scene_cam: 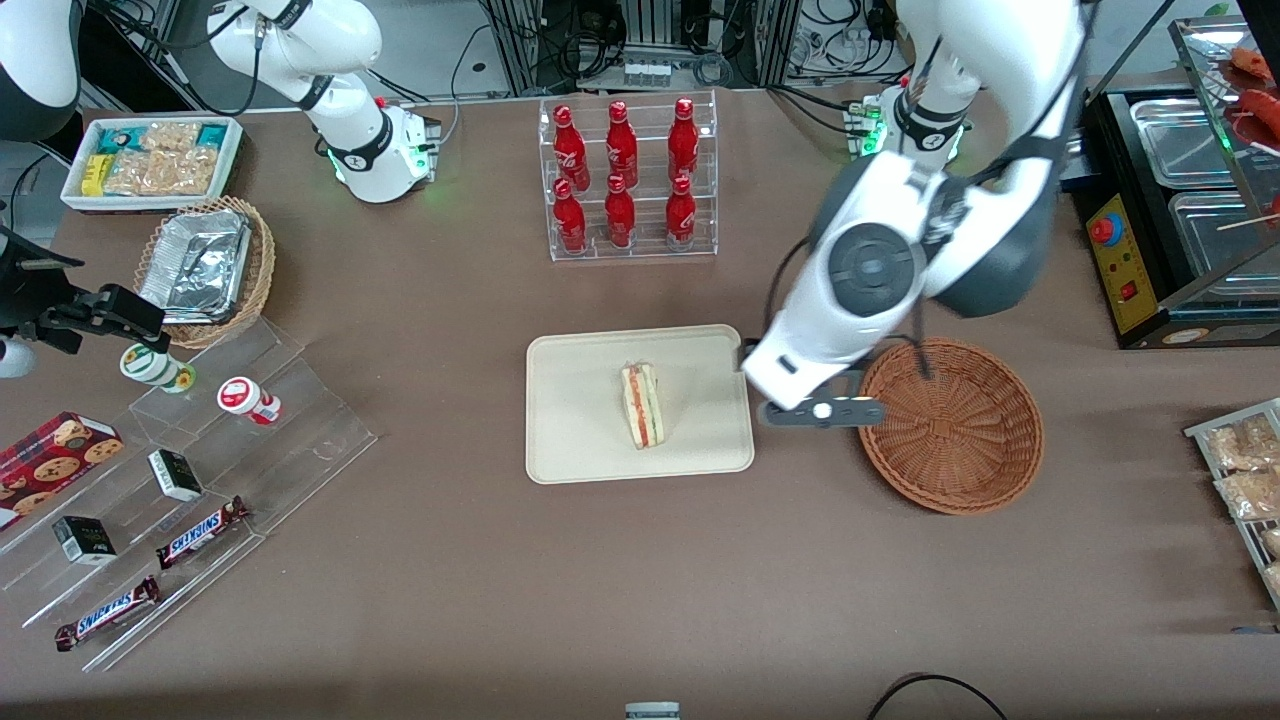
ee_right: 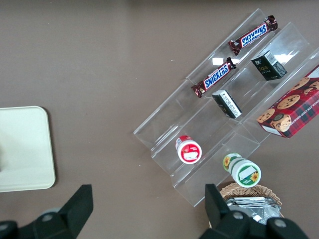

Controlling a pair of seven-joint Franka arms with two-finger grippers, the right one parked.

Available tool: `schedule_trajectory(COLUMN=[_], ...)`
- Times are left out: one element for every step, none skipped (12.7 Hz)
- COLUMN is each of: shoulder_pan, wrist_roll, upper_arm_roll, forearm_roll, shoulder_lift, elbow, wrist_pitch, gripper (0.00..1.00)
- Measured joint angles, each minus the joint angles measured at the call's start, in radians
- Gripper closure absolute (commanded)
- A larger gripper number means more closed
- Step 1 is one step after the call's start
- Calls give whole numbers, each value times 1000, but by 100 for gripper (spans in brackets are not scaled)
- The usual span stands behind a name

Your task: Place sandwich from basket to tray

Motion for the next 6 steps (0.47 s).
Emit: schedule_trajectory(shoulder_pan=[39,76,111,141,162,181], wrist_roll=[67,126,175,214,244,273], upper_arm_roll=[1,2,2,2,3,2], forearm_roll=[0,0,0,0,0,1], shoulder_lift=[-46,-85,-123,-159,-194,-226], elbow=[-53,-98,-136,-170,-198,-222], wrist_pitch=[0,0,0,-2,-14,-36], gripper=[0,0,0,0,0,0])
